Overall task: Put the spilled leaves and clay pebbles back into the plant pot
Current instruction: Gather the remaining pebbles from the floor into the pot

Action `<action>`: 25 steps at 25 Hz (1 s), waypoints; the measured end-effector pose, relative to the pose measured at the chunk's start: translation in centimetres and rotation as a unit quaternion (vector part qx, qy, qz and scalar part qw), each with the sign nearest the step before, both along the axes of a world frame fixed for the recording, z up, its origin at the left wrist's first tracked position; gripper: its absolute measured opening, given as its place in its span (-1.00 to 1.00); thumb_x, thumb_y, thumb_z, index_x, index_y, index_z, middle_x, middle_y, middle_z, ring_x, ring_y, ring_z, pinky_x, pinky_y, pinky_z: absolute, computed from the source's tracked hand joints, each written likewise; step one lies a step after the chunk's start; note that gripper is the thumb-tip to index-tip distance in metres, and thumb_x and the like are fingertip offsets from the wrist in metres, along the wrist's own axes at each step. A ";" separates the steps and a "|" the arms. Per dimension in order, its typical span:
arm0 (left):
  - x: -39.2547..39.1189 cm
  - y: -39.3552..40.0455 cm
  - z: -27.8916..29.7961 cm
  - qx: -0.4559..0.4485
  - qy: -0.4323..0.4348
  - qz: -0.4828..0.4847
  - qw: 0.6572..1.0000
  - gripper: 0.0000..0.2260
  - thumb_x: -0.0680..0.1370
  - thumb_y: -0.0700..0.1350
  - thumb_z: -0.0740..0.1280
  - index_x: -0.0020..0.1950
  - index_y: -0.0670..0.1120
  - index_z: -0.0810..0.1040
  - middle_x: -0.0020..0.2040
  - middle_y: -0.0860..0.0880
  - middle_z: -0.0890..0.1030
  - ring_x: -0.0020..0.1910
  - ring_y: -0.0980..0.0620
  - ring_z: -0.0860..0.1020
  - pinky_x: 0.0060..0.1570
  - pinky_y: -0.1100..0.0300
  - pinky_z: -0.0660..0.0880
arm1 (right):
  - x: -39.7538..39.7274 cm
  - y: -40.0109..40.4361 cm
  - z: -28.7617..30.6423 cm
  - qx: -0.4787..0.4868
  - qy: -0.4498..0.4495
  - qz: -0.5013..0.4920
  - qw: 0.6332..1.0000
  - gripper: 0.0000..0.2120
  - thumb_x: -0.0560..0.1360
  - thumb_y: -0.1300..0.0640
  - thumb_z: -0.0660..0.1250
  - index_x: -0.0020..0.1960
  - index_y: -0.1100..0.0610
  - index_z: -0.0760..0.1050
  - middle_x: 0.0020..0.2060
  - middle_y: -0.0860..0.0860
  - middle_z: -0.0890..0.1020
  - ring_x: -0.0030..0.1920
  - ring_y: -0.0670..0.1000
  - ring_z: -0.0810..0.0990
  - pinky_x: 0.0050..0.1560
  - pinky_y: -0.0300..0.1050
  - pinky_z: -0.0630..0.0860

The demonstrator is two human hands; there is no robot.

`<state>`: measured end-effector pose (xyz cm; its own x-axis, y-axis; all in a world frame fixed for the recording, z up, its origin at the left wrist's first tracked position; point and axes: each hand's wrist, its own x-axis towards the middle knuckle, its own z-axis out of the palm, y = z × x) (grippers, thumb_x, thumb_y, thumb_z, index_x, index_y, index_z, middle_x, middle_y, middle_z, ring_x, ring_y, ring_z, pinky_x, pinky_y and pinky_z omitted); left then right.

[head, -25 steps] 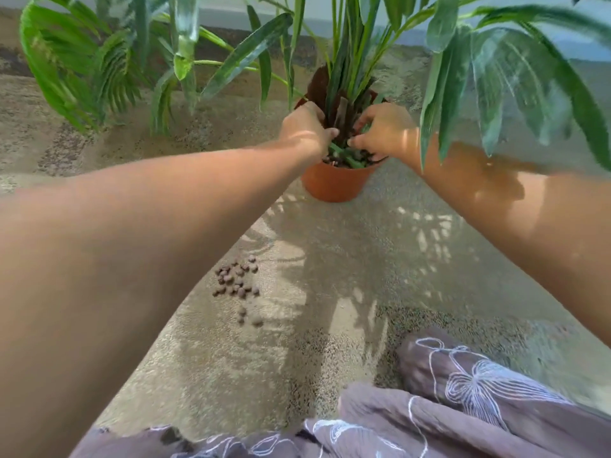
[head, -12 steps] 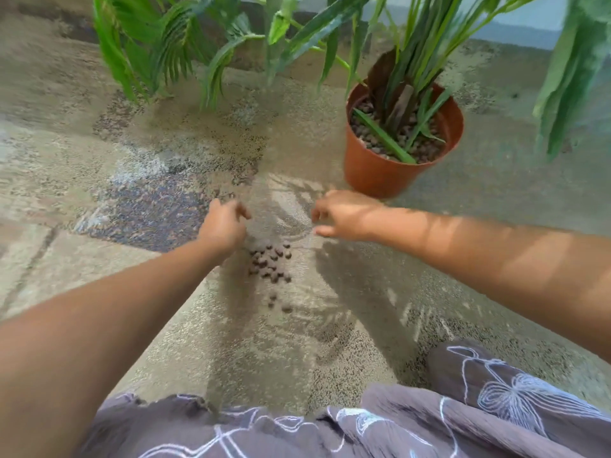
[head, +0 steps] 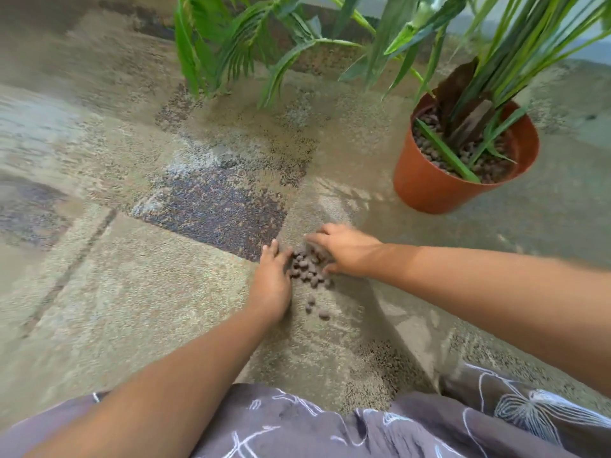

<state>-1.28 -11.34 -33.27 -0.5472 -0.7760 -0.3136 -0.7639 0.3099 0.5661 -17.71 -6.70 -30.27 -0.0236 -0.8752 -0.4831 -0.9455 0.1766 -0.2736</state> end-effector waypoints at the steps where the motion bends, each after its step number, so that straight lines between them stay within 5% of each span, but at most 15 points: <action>1: 0.1 0.3 -0.2 0.004 0.010 -0.003 1.000 -0.56 0.54 -0.27 0.15 0.43 -0.06 0.28 0.53 -0.08 0.09 0.51 -0.06 0.02 0.48 0.02 0.03 | 0.4 -0.4 -0.3 -0.002 -0.006 0.020 1.000 -0.30 0.44 0.14 0.39 0.48 0.00 0.13 0.37 0.07 0.32 0.31 0.12 0.35 0.28 0.01 0.39; 4: 0.5 1.1 -0.3 -0.020 0.008 -0.046 0.999 -0.54 0.55 -0.20 0.17 0.45 -0.03 0.21 0.53 -0.04 0.10 0.51 -0.01 0.02 0.48 0.08 0.00 | 1.0 -0.5 -0.5 -0.010 -0.006 0.042 0.999 -0.40 0.50 0.23 0.28 0.47 -0.03 0.16 0.47 0.06 0.21 0.42 0.14 0.21 0.38 0.10 0.28; 7: 1.1 2.5 -0.2 -0.081 -0.004 -0.043 0.996 -0.57 0.55 -0.23 0.18 0.41 -0.01 0.30 0.49 -0.02 0.24 0.47 0.02 0.18 0.43 0.12 0.15 | 1.0 0.4 -0.4 -0.047 0.004 0.064 0.997 -0.52 0.51 0.30 0.22 0.38 -0.01 0.29 0.37 0.08 0.32 0.30 0.13 0.30 0.20 0.02 0.40; 10: 0.6 3.2 0.3 -0.135 -0.028 -0.031 0.990 -0.69 0.51 -0.25 0.20 0.24 -0.07 0.45 0.34 -0.05 0.44 0.32 -0.03 0.38 0.18 0.12 0.43 | 0.9 1.2 -0.1 -0.056 0.027 0.069 0.996 -0.50 0.42 0.40 0.29 0.27 0.02 0.34 0.15 0.07 0.39 0.13 0.11 0.41 -0.10 -0.06 0.42; 13: 0.2 2.8 0.8 -0.137 -0.040 -0.021 0.990 -0.84 0.51 -0.26 0.22 0.06 -0.11 0.49 0.06 -0.07 0.51 0.07 -0.03 0.43 -0.13 0.21 0.44 | 0.9 1.4 0.2 -0.049 -0.010 -0.009 0.999 -0.61 0.44 0.39 0.25 0.14 0.00 0.37 -0.02 0.04 0.37 -0.06 0.09 0.46 -0.22 -0.09 0.36; 19: -0.8 0.7 0.8 -0.097 -0.056 -0.073 0.991 -0.91 0.51 -0.25 0.22 -0.03 -0.15 0.49 -0.02 -0.10 0.43 -0.05 -0.03 0.40 -0.14 0.17 0.43 | -0.2 0.5 0.8 -0.031 -0.128 -0.174 0.976 -0.88 0.51 0.28 0.27 -0.09 0.07 0.48 -0.17 -0.04 0.47 -0.15 -0.03 0.51 -0.28 -0.28 0.36; 25: -1.4 -0.9 0.9 -0.010 -0.089 -0.113 0.990 -0.89 0.48 -0.26 0.29 -0.04 -0.09 0.48 0.04 -0.10 0.40 -0.07 -0.06 0.46 -0.04 0.11 0.49 | -1.2 0.5 0.9 0.012 -0.154 -0.227 0.962 -0.79 0.50 0.28 0.31 0.09 0.08 0.50 -0.24 -0.05 0.46 -0.23 -0.03 0.50 -0.21 -0.20 0.46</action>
